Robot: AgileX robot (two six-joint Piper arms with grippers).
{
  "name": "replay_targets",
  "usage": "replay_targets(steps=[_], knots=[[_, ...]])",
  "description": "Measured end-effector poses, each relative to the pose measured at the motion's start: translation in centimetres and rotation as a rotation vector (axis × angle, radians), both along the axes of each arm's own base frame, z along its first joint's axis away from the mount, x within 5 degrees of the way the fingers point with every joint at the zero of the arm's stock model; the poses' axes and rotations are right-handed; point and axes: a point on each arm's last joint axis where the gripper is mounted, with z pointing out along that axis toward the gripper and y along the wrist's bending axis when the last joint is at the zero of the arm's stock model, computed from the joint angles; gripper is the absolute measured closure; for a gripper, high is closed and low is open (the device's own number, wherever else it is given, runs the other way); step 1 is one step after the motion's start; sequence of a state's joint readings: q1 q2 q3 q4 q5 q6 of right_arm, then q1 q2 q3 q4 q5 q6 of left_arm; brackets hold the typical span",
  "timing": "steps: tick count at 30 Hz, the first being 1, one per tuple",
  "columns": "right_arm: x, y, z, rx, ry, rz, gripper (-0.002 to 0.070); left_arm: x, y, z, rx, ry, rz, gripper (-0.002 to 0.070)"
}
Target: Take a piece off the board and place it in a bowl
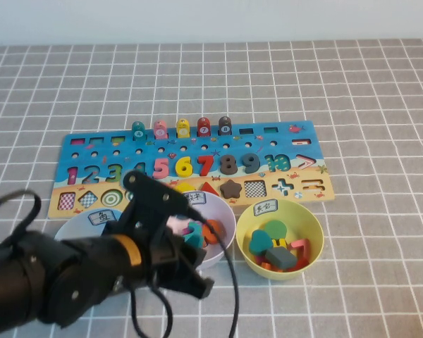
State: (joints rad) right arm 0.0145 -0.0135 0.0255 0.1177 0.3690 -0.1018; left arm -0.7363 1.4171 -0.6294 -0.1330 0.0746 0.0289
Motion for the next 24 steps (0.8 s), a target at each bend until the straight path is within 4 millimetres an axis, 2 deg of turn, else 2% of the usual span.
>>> replay_targets(steps=[5, 14, 24], knots=[[0.0, 0.0, 0.0, 0.0, 0.0, 0.0, 0.0694, 1.1, -1.0, 1.4, -0.021, -0.017, 0.0, 0.044], [0.0, 0.0, 0.0, 0.0, 0.0, 0.0, 0.0694, 4.0, -1.2, -0.6, 0.028, 0.084, 0.079, 0.044], [0.0, 0.0, 0.0, 0.0, 0.0, 0.0, 0.0694, 4.6, -1.6, -0.5, 0.063, 0.139, 0.08, 0.044]])
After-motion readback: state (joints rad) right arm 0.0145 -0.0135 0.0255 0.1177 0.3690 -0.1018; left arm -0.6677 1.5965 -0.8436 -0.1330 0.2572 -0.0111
